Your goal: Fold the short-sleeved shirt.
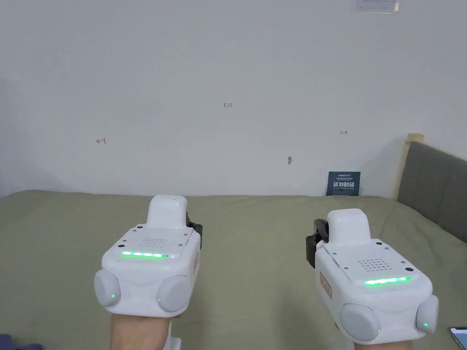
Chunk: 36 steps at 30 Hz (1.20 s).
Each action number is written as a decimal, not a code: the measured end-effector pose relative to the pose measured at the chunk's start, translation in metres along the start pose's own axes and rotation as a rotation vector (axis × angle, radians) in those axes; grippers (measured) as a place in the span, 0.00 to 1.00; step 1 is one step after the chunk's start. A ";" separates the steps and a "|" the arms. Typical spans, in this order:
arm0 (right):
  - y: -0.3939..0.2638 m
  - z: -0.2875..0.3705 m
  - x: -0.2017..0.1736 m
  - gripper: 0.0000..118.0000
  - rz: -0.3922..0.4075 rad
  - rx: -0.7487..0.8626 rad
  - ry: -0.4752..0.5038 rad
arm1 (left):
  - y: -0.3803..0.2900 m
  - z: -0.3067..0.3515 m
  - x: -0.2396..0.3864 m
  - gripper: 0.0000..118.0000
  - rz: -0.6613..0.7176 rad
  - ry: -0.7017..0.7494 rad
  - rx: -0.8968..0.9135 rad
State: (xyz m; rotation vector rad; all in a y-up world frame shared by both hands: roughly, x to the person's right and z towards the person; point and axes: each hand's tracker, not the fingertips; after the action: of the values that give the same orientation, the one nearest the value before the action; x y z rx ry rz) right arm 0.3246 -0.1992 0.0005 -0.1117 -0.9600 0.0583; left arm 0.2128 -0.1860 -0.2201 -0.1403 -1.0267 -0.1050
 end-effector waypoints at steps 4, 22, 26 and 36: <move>0.004 -0.003 0.003 0.02 -0.036 -0.013 0.020 | 0.000 -0.003 -0.004 0.02 0.011 0.020 -0.008; 0.015 -0.012 0.008 1.00 -0.084 -0.119 0.069 | 0.012 -0.004 -0.019 1.00 0.015 0.026 -0.040; 0.014 -0.009 0.001 1.00 -0.051 -0.091 -0.009 | 0.010 -0.003 -0.020 1.00 0.005 0.041 -0.043; 0.026 -0.004 -0.008 1.00 -0.058 -0.079 -0.054 | 0.005 -0.001 -0.023 1.00 0.024 0.029 -0.074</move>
State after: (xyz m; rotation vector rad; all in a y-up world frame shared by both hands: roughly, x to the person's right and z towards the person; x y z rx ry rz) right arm 0.3232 -0.1741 -0.0109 -0.1556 -1.0189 -0.0301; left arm 0.2029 -0.1806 -0.2409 -0.2174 -0.9922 -0.1230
